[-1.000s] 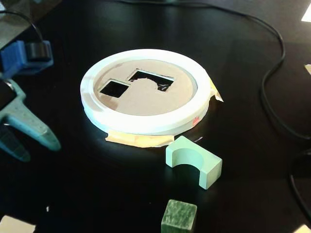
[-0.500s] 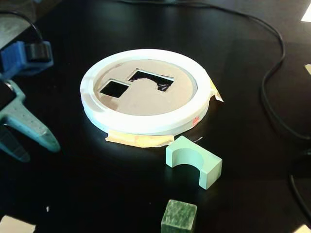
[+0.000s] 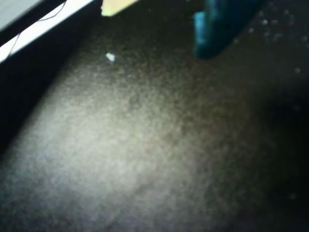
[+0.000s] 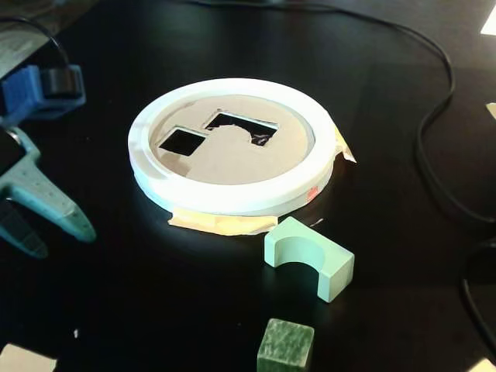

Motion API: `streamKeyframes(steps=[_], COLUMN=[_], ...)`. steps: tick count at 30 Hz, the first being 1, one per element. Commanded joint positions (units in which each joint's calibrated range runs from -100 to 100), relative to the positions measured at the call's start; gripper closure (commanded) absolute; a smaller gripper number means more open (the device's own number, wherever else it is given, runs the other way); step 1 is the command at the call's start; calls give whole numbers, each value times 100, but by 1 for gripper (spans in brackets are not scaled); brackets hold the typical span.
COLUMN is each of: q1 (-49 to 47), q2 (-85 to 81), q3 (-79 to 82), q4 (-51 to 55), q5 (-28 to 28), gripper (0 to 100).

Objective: Pick up the U shape block and drop it in corresponding U shaped hole

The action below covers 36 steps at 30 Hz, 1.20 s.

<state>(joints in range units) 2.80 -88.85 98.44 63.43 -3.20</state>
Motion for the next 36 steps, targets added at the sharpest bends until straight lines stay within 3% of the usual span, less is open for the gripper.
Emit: streamKeyframes(steps=[1,15,20,30,36], q1=[-92,-130,-180,-1366,-1278], q2=[41,390,1940,6069,8854], q3=[-818,-3013,-4179,-7740,-10408], q4=[-207,-207,-578,-919,-799], q5=[-39,5,20,29,571], gripper=[23,23,23,23,23])
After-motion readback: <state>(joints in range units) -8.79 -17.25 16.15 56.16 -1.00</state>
